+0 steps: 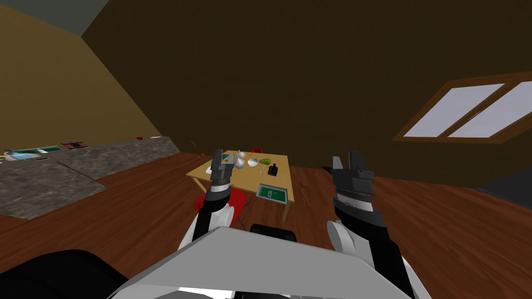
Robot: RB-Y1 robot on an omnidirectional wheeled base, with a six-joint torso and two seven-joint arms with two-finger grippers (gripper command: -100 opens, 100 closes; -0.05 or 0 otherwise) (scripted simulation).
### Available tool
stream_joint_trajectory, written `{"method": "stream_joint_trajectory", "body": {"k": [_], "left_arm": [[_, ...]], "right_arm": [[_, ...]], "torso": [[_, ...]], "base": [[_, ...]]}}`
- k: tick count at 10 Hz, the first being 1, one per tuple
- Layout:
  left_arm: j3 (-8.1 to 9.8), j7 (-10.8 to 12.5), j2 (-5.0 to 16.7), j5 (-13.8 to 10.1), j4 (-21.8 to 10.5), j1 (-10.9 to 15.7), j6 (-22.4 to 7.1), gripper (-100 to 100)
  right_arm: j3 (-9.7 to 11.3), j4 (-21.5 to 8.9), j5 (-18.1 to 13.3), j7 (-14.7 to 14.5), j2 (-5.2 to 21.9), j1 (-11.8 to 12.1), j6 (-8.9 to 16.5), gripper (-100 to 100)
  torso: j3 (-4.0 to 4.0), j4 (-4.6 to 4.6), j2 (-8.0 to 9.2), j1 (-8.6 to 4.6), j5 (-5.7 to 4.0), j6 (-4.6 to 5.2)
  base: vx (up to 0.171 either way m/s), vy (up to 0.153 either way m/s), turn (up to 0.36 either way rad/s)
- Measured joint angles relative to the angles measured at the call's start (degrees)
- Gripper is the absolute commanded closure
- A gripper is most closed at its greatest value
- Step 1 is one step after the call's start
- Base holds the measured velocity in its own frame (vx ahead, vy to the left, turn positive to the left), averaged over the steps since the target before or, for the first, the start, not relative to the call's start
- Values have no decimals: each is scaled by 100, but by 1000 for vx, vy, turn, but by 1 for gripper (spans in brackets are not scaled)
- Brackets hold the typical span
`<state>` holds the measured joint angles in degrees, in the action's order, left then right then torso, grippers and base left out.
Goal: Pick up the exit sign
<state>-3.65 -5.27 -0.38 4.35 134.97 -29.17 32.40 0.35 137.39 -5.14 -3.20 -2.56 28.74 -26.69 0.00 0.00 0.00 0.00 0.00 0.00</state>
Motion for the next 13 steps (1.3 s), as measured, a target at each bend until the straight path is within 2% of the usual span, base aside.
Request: {"method": "stream_joint_trajectory", "body": {"k": [3, 5, 6, 7, 9, 10, 13], "left_arm": [[11, -32, 362, -16, -235, 74, -52, -100], [95, -61, 600, -50, -521, 314, -231, -100], [112, -77, 692, -64, -662, 350, -272, -100], [108, -102, 718, -60, -781, 397, -279, -100], [149, -167, 802, -62, -1088, 663, -460, -100], [171, -181, 835, -74, -1218, 694, -482, -100], [318, -244, 955, -123, -1832, 1099, -653, -100]], "right_arm": [[0, 0, 0, 0, 0, 0, 0, 0], [0, 0, 0, 0, 0, -1, 0, 0], [0, 0, 0, 0, 0, -1, 0, 0], [0, 0, 0, 0, 0, -1, 0, 0], [0, 0, 0, 0, 0, -1, 0, 0], [0, 0, 0, 0, 0, -1, 0, 0], [1, 0, 0, 0, -1, -1, 0, 0]], "torso": [[5, 2, 9, -6, -1, 0], [9, 3, 16, -15, -3, 0], [12, 4, 21, -14, -3, 0], [11, 4, 18, -10, -2, 0], [11, 4, 19, -16, -3, 1], [12, 5, 20, -13, -3, 0], [14, 6, 25, -25, -5, 1]], "base": [[-29, -24, 0], [-57, -45, 5], [-46, -25, 4], [-40, -25, 6], [-59, -42, 8], [-51, -33, 9], [-71, -57, 14]]}}
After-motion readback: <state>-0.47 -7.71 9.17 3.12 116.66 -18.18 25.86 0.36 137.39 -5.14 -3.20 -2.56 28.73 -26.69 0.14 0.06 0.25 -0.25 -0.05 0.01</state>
